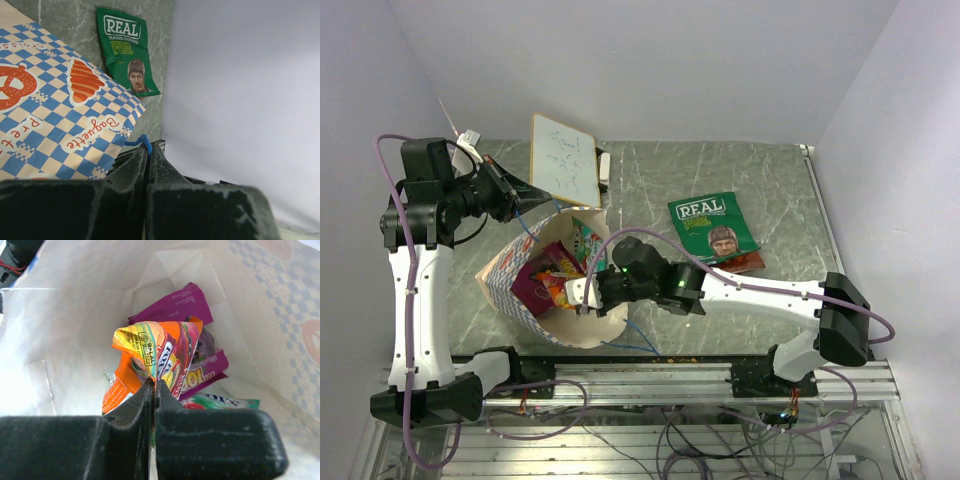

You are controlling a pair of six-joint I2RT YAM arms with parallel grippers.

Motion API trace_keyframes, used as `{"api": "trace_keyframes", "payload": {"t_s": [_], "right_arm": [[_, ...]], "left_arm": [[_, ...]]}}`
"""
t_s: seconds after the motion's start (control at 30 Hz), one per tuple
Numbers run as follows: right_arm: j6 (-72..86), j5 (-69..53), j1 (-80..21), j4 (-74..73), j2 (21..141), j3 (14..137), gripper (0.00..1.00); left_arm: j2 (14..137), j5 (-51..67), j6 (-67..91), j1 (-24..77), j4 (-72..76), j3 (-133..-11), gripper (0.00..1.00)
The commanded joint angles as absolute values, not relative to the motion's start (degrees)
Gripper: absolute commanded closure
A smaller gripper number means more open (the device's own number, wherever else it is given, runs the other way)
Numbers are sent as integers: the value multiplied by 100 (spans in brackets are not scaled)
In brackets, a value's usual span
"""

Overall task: Take the snacks out of the paper bag
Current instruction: Take out the snack from the paper bag.

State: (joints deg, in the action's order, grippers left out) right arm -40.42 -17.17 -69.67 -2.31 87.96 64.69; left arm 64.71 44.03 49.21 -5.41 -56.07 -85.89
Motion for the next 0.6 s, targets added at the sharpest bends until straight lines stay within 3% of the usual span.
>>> {"api": "trace_keyframes", "payload": {"t_s": [0.0,0.57], "right_arm": [[-3774,-1648,-6757,-233,8379,6846,100],[-3125,-1130,-6617,-1283,7127,7216,100]], "left_arm": [[6287,4412,5181,-532,-5211,-8571,93],[6127,4374,5096,-535,-5383,-8603,93]]}}
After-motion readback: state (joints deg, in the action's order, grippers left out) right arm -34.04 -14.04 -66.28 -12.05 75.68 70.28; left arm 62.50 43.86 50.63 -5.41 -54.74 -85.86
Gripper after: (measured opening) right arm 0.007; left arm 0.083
